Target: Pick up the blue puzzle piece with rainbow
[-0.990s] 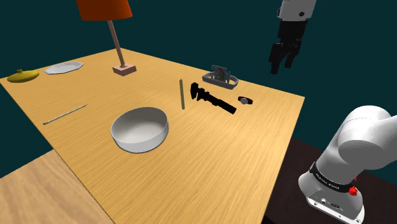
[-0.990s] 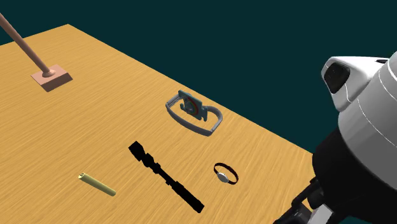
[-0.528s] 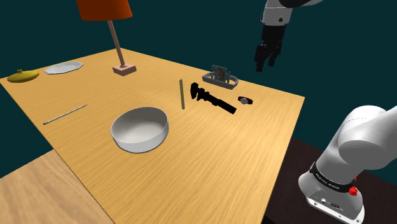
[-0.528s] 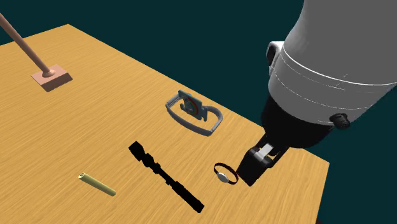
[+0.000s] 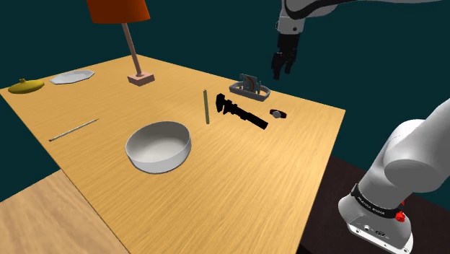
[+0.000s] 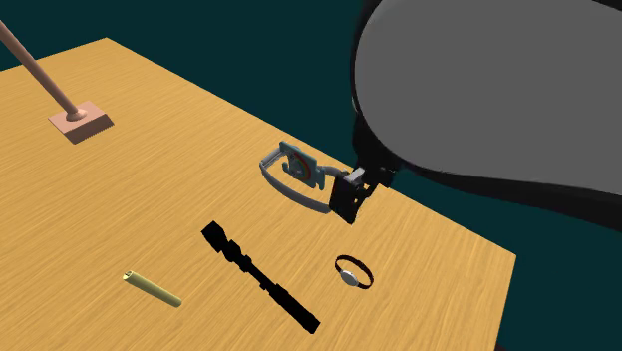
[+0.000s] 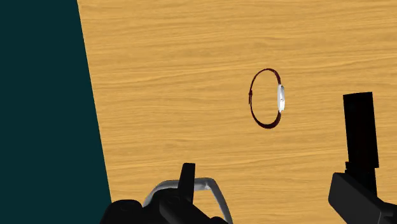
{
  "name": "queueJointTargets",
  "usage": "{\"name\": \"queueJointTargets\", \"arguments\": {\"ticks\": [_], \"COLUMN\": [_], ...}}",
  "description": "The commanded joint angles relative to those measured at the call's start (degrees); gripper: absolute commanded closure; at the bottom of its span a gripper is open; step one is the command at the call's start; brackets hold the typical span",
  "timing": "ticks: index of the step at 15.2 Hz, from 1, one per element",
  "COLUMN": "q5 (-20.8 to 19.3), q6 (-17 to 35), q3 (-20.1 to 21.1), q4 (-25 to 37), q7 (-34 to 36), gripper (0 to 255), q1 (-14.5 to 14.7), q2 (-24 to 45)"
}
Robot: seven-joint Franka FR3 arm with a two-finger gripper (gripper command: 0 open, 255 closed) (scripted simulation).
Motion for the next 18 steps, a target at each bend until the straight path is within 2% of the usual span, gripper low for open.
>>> {"name": "queueJointTargets", "arguments": {"ticks": [1,7,13,18], "q5": [0.78,4.05,7.62,7.75], "q6": [1.53,3.53,2.61,6.36], "q3": [-0.77,-2.36,-2.38,-2.26], "q4": [3.29,15.10,29.51,25.98], "q7": [-2.26,-9.13,-14.66,-14.88], "gripper": [0,0,0,0], "q1": [0.22,-0.18,-1.85,-1.78], "q2": [4.54,17.87,31.06,31.29]}}
